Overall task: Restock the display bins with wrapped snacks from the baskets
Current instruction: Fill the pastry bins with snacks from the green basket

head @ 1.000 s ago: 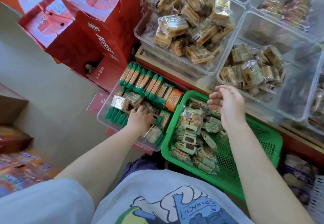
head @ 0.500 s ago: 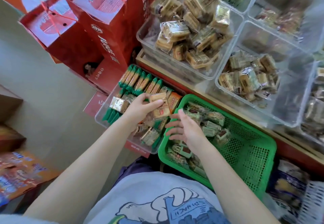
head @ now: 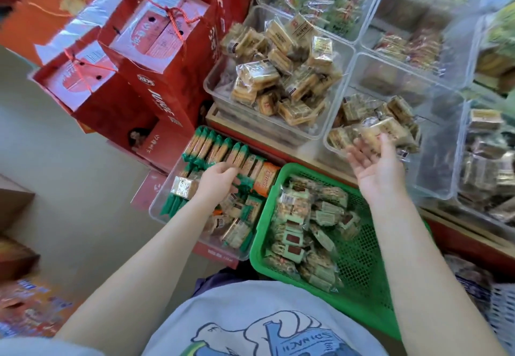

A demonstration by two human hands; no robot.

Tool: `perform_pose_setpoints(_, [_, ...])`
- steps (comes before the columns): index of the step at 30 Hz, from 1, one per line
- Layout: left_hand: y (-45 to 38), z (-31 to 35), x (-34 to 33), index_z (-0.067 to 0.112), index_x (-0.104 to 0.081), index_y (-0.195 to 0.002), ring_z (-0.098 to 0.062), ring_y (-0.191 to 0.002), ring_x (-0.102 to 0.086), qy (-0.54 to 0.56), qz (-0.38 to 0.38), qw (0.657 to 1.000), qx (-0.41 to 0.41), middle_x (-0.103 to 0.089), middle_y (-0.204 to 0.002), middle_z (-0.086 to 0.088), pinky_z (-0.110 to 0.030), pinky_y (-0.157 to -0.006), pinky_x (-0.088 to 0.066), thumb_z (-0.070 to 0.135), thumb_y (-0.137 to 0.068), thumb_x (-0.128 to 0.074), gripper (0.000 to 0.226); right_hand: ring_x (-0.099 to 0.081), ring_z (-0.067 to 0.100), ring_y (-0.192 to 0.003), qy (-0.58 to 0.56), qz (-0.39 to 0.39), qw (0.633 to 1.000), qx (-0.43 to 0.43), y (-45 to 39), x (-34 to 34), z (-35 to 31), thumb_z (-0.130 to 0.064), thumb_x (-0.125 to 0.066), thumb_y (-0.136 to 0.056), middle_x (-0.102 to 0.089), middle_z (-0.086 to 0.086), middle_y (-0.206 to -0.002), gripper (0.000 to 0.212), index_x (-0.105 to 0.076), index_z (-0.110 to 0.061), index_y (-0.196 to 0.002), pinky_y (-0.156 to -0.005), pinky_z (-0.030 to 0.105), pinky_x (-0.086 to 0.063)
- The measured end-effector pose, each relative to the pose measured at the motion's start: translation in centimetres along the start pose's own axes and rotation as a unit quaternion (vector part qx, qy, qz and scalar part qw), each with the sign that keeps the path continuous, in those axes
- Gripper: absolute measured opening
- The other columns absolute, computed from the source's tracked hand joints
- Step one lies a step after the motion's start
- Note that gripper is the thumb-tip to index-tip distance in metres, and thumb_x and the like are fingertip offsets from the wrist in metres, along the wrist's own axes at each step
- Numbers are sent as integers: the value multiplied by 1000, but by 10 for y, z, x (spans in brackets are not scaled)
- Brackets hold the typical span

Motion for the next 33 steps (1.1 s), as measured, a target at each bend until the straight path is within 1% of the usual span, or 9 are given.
perform_pose_setpoints(5, [-3, -56, -1, 20, -64, -115, -18, -53, -55, -155, -4, 988, 26, -67, -80, 4, -29, -49, -45, 26, -100, -50, 21, -73, 24, -90, -69, 76, 995, -5, -30, 22, -8, -26, -49, -105, -66, 16, -120, 26, -49, -6, -122, -67, 28, -59])
perform_pose_setpoints(7, [-5, -80, -5, 20, -64, -109, -14, -46, -49, -205, -29, 977, 51, -67, -80, 0, -30, -46, -46, 21, -98, -52, 17, -74, 23, -78, -13, 63, 998, -1, -20, 12, 3, -18, -50, -104, -70, 16, -104, 18, -54, -4, -115, -67, 28, -59])
perform_pose_setpoints(11, [-5, -115, -29, 15, -59, -83, -19, -72, -60, -314, -108, 941, 63, -62, -85, -2, -34, -60, -51, 10, -83, -54, 7, -69, 24, -68, 196, -35, 980, -10, 17, -24, 58, -10, -50, -102, -69, 11, -77, 11, -60, -5, -105, -66, 34, -61])
perform_pose_setpoints(16, [1, -140, -67, 13, -41, -128, -34, -106, -61, -408, -98, 906, 53, -53, -122, -12, -38, -70, -47, 19, -91, -60, 42, -69, 21, -71, 484, -151, 856, -105, 48, -18, 174, -15, -48, -105, -72, 10, -86, 17, -65, -11, -102, -70, 35, -59])
perform_pose_setpoints(23, [2, -139, -76, 16, -23, -144, -33, -99, -65, -526, -25, 850, -17, -52, -125, -14, -38, -70, -51, 30, -91, -60, 66, -66, 20, -70, 546, -175, 804, -156, 73, 8, 214, -14, -46, -104, -72, 9, -85, 22, -67, -11, -99, -73, 38, -56])
perform_pose_setpoints(26, [3, -129, -62, 22, -23, -140, -24, -77, -64, -423, -29, 906, 12, -58, -101, -4, -31, -55, -45, 38, -84, -64, 71, -66, 20, -71, 548, -165, 805, -156, 71, 12, 203, -13, -45, -104, -73, 12, -90, 21, -66, -11, -101, -71, 36, -56])
perform_pose_setpoints(29, [8, -119, -39, 24, -30, -139, -19, -77, -68, -111, -46, 986, 117, -65, -108, -3, -33, -59, -53, 45, -91, -57, 59, -67, 21, -73, 533, -158, 818, -148, 66, 9, 188, -13, -45, -105, -73, 13, -93, 21, -66, -11, -102, -75, 39, -57])
perform_pose_setpoints(31, [18, -107, -31, 12, -44, -136, -27, -89, -70, 149, -82, 964, 202, -65, -119, -13, -42, -82, -58, 35, -98, -50, 45, -67, 20, -74, 528, -168, 822, -131, 67, 1, 177, -14, -46, -105, -72, 14, -97, 20, -66, -13, -103, -77, 40, -58])
perform_pose_setpoints(33, [34, -80, -26, 10, -52, -130, -29, -84, -69, 320, -153, 912, 209, -66, -117, -20, -40, -77, -57, 29, -102, -43, 35, -68, 18, -79, 532, -195, 820, -88, 69, -12, 166, -17, -49, -104, -70, 11, -106, 17, -64, -22, -109, -85, 44, -58])
Point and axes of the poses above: each hand's wrist, its own y-axis away from the middle knuckle, its own x-axis out of the back of the hand, z = x × y, the point moved 7 cm from there along -y, towards the middle knuckle
